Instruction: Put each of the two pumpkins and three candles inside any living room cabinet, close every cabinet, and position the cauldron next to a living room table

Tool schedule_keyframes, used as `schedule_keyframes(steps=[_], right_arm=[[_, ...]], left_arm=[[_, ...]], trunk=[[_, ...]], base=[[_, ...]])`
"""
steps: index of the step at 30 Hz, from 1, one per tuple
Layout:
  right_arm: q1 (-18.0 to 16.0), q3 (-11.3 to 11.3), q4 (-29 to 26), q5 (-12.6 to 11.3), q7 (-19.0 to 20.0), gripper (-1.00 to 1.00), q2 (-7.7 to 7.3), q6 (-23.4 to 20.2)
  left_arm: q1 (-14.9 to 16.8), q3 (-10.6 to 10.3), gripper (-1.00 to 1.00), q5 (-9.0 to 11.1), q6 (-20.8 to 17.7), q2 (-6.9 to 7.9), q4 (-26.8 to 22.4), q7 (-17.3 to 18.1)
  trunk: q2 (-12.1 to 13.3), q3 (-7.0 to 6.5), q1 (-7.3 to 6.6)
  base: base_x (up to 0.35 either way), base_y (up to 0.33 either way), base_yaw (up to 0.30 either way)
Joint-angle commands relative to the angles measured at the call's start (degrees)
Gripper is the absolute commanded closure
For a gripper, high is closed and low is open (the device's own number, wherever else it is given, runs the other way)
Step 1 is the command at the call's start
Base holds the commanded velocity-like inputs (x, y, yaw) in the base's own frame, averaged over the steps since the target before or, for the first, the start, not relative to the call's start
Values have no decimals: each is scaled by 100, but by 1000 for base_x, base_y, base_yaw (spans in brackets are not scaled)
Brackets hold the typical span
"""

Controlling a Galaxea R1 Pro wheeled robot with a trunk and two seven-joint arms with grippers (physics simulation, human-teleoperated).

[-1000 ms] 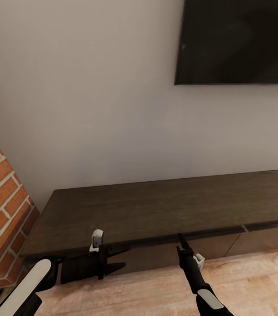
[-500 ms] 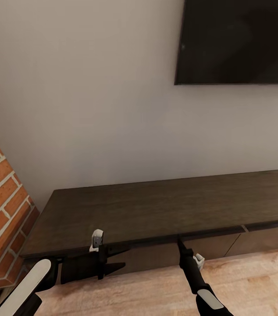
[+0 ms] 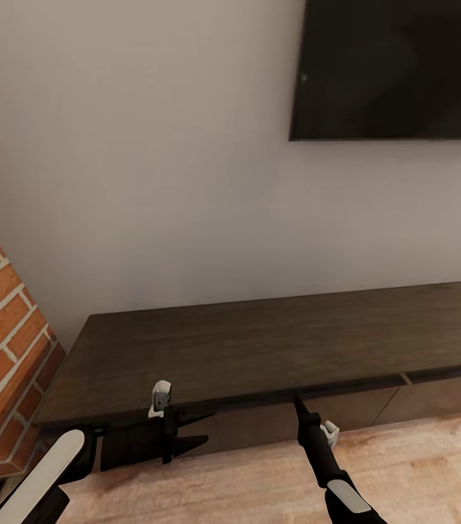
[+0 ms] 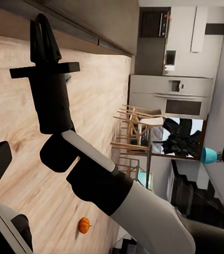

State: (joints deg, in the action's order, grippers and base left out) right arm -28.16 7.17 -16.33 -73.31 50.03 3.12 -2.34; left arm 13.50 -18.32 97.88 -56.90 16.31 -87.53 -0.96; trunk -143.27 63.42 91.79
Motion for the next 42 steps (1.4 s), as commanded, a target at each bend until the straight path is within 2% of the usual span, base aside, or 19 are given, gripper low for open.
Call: schedule_keyframes(steps=[1, 13, 42], right_arm=[[-5, 13, -2, -28, 42, 100, 3, -47], [-6, 13, -2, -31, 42, 100, -3, -47], [-5, 13, -11, -35, 42, 100, -4, -56]], left_arm=[[3, -10, -100, 20, -6, 4, -1, -10], [5, -12, -100, 20, -8, 4, -1, -10], [5, -18, -100, 20, -10, -2, -3, -10]], trunk=[[-2, 4, -2], [-2, 4, -2], [-2, 4, -2]], base=[[0, 0, 0], [-1, 0, 0], [-76, 0, 0]])
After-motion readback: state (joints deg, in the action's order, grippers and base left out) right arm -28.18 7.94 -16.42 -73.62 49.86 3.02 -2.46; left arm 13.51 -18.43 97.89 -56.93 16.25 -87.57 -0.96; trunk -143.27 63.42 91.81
